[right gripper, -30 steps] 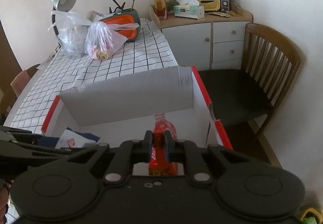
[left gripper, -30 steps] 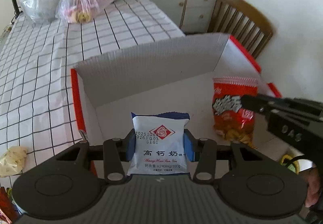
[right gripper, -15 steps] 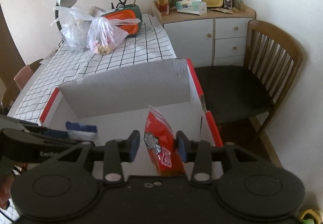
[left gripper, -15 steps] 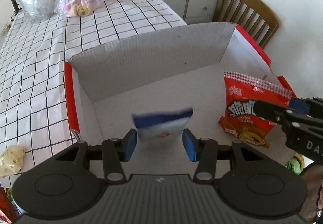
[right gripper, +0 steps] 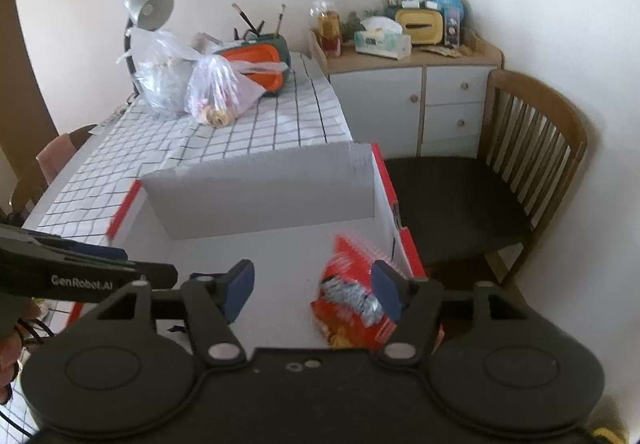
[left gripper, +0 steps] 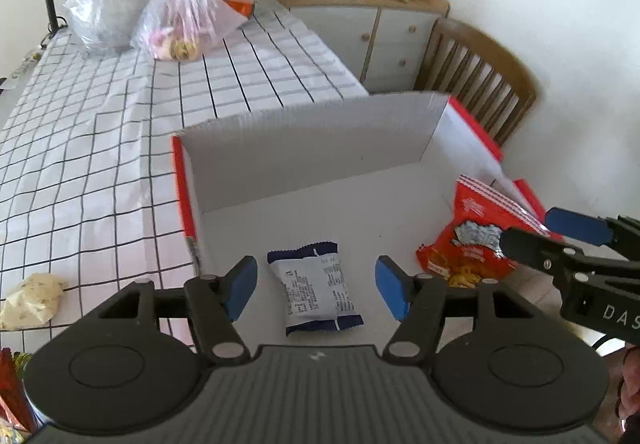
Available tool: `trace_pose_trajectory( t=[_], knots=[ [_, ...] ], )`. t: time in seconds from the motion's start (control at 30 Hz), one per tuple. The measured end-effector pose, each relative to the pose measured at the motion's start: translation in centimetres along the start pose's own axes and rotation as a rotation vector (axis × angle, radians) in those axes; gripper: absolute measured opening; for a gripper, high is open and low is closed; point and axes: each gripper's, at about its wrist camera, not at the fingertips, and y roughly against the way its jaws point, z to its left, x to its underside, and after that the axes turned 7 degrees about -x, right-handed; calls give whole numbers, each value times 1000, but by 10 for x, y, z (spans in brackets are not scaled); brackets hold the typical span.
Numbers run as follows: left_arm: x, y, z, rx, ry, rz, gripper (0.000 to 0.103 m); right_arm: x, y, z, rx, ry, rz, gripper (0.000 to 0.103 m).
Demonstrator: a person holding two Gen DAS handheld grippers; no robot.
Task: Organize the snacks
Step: 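Open both tools to drop the packets into the box, then move both open tools back to the snack pile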
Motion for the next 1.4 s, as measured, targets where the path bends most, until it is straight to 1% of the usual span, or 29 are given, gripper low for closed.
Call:
trace_pose_trajectory(
  t=[0.1,0.13,0.23,0.37,0.47,0.7,0.77,0.8,0.87,0.9,0.93,1.07,1.2,1.4],
  knots=[
    [4,16,6,10,13,-35,65,0,11,10,-10,15,-14,68],
    [5,22,8,11,16,-48,66,0,14,14,-13,21,-20,71],
    [11,39,17,10,31,-94,70,-1,21,26,-31,35,-32,73],
    [21,61,29,-9,37,-153,70,0,29,47,-59,60,-51,78],
    [29,75,39,-11,42,-183,70,2,34,66,-80,83,-64,83],
    [51,100,75,-26,83,-215,73,9,36,107,-126,113,-68,89],
    [59,106,86,-40,92,-229,74,12,35,121,-138,122,-69,92],
    [63,110,93,-49,96,-237,75,13,34,128,-146,126,-69,93],
    [70,115,107,-63,108,-246,81,17,34,143,-161,135,-72,97],
    [74,119,115,-71,116,-251,81,19,33,151,-167,142,-73,98],
    [78,121,122,-80,120,-252,81,21,33,159,-171,150,-74,100],
    [92,129,150,-113,142,-250,81,26,28,187,-201,160,-66,103],
    [109,134,179,-128,170,-236,81,34,20,215,-210,167,-50,103],
    [133,136,228,-141,204,-193,81,51,0,250,-205,170,2,103]
  ],
)
